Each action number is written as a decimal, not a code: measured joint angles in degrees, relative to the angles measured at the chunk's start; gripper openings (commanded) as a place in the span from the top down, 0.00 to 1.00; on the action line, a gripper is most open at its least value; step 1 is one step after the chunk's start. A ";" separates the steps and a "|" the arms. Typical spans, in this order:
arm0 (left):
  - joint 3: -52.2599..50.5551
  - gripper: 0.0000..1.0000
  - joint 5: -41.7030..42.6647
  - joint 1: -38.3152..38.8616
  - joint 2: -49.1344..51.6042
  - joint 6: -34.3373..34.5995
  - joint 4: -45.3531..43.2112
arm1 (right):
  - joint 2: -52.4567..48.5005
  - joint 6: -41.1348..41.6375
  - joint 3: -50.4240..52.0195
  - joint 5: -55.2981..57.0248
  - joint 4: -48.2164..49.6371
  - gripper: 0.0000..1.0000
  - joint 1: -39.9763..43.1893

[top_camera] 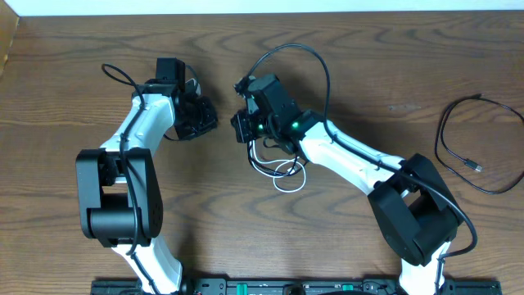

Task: Untangle cables

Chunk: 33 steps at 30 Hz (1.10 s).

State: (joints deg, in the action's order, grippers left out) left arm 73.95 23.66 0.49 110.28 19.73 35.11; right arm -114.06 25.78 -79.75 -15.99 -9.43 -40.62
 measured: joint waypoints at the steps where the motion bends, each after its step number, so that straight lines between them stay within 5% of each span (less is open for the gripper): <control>1: 0.00 0.91 0.02 0.00 0.00 0.00 0.00 | 0.00 -0.42 -0.02 0.74 -1.20 0.90 0.07; 16: 0.00 0.83 0.00 0.00 0.00 0.17 -0.68 | -0.22 -3.93 -0.02 5.51 -11.50 0.55 0.79; 29: 0.00 0.75 0.00 0.00 0.00 0.42 -1.27 | -2.64 -3.93 -0.02 9.92 -9.90 0.53 -2.47; 33: 0.00 0.74 0.00 0.00 0.00 0.42 -1.29 | -5.51 -4.07 -0.02 10.71 -11.04 0.65 -2.40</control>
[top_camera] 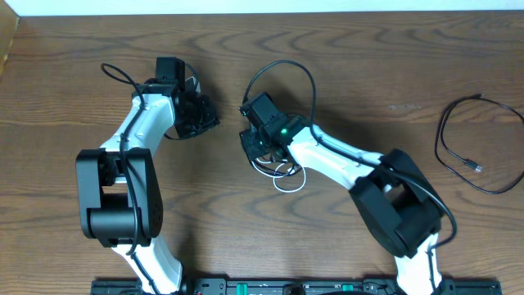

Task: Untangle cables

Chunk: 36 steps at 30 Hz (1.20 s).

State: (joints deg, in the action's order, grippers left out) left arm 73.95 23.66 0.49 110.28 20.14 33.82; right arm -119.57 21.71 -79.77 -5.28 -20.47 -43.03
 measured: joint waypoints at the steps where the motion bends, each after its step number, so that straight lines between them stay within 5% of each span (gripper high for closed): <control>1: 0.00 0.73 0.00 0.00 0.00 0.00 0.00 | -0.59 -0.17 0.00 0.13 -0.42 0.73 0.00; 4: 0.00 0.72 0.00 0.00 0.00 0.00 0.00 | -1.27 -0.44 0.00 0.39 -0.74 0.99 -0.02; 36: 0.00 0.57 0.00 0.00 0.00 0.50 -0.04 | 6.08 -5.90 -11.50 -1.62 2.82 0.99 -0.02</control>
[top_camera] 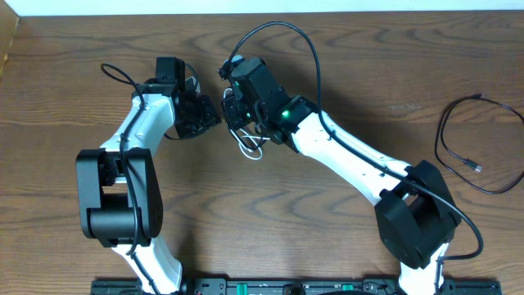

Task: Untangle cables

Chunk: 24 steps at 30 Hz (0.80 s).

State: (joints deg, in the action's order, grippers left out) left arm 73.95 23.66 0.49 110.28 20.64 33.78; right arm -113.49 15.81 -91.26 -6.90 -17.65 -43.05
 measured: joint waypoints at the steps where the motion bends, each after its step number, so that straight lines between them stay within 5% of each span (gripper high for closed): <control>1: 0.00 0.55 0.00 0.00 0.00 0.09 0.02 | 0.35 -0.68 0.00 0.09 -0.09 0.99 0.02; 7: 0.00 0.50 0.00 0.00 0.00 0.09 0.00 | 3.93 -5.33 -0.02 0.52 -2.80 0.99 0.39; 9: 0.00 0.36 0.00 0.00 0.00 0.07 0.02 | 4.63 -7.26 -0.09 0.59 -4.72 0.99 0.44; 11: 0.00 0.33 -0.37 0.00 0.00 -0.07 0.00 | 4.90 -9.05 -0.13 0.79 -7.06 0.99 0.48; 24: 0.00 0.28 -4.63 0.00 0.00 0.09 0.00 | 4.90 -12.66 -0.13 8.76 -14.95 0.99 0.68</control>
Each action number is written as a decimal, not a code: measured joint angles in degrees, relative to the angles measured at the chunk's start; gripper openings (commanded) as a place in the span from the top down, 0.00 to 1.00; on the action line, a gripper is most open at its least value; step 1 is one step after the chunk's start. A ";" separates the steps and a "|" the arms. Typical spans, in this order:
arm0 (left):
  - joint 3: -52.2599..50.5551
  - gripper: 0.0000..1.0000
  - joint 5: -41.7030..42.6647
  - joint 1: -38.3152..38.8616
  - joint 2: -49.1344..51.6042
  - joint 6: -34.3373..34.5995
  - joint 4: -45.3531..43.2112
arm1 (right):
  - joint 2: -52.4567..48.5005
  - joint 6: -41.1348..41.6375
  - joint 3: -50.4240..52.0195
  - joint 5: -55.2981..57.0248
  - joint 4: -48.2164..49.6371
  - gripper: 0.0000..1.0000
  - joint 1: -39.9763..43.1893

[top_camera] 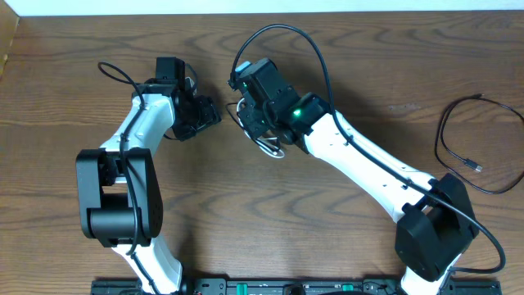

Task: Untangle cables

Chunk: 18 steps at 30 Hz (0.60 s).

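Note:
One overhead view only. A small bundle of white cable loops point(273, 148), with thin dark strands in it, hangs just below my right gripper point(250, 121), which is shut on it near the table's upper middle. My left gripper point(210, 115) points right toward it, a short gap away. Its jaws are too dark and small to read. A second black cable point(458, 156) lies loose in an open curve at the far right.
The right arm's own black lead point(315, 57) arches over its wrist. Another small black lead point(115, 74) loops off the left arm. The table's far edge point(262, 11) runs along the top.
My right gripper has shifted a little to the right and down, away from the left gripper, carrying the white loops with it. The left gripper has barely moved.
First the white loops lay on the table below my right gripper, which then was lower, right over them. Later the gripper stood close beside the left gripper with the loops hanging from it. Now it sits slightly back to the right, still holding them.

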State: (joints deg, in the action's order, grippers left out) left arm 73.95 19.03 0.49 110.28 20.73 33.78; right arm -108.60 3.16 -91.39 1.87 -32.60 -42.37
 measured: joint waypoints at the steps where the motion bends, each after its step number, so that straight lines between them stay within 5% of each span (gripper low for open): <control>1: 0.00 0.28 0.24 -0.02 0.00 0.00 0.00 | 0.00 0.02 0.00 0.31 -0.17 0.99 0.07; 8: 0.00 0.27 2.40 -1.31 0.00 -0.13 0.00 | 0.00 1.40 0.00 -0.20 0.90 0.99 0.68; 18: 0.00 0.12 20.39 -8.02 0.00 -5.75 0.00 | 0.00 1.86 0.00 -0.85 1.14 0.99 0.68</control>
State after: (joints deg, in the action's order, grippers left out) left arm 73.95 39.42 -7.53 110.28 14.98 33.78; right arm -108.60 5.02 -91.39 1.02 -31.46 -41.69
